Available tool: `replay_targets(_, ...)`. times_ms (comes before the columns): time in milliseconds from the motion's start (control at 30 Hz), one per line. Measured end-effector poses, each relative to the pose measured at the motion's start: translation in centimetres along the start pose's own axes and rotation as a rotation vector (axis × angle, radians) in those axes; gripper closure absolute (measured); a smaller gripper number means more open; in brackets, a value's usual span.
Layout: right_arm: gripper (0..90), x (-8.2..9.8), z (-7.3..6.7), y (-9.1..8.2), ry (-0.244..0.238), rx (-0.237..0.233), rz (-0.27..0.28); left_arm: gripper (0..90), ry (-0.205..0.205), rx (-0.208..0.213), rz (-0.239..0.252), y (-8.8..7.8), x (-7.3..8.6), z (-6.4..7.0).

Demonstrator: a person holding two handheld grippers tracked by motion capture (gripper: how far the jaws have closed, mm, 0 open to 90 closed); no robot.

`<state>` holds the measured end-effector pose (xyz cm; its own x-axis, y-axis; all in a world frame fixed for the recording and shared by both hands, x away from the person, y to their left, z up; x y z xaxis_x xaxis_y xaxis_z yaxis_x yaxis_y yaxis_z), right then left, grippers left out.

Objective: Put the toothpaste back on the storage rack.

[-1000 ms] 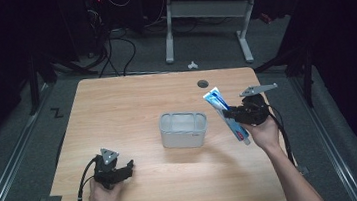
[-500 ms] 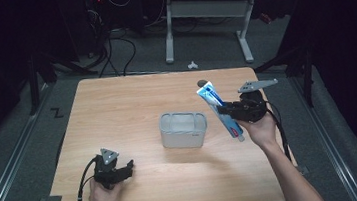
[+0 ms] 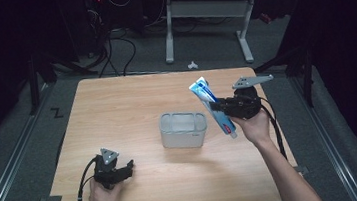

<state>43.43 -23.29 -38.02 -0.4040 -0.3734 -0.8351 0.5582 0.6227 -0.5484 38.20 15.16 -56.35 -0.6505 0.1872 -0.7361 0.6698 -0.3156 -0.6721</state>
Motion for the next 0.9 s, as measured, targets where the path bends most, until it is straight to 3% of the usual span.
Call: replay_targets(900,76.0,-3.6,-2.4,3.9,-0.032,-0.060,0.059,25.5,0.000,0.000,0.000,0.0,0.0,0.0)
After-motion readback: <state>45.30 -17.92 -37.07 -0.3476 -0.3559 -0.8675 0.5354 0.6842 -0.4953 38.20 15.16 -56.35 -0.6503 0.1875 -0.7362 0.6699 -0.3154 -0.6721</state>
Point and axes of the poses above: each handheld gripper's, and its own axes: y roughly forward along the jaws, x roughly out of its underside, z roughly to its right, the point moved 4 cm from there along y, roughly forward along the jaws, and after that the axes turned 5 degrees about -y, right-handed, at the moved point
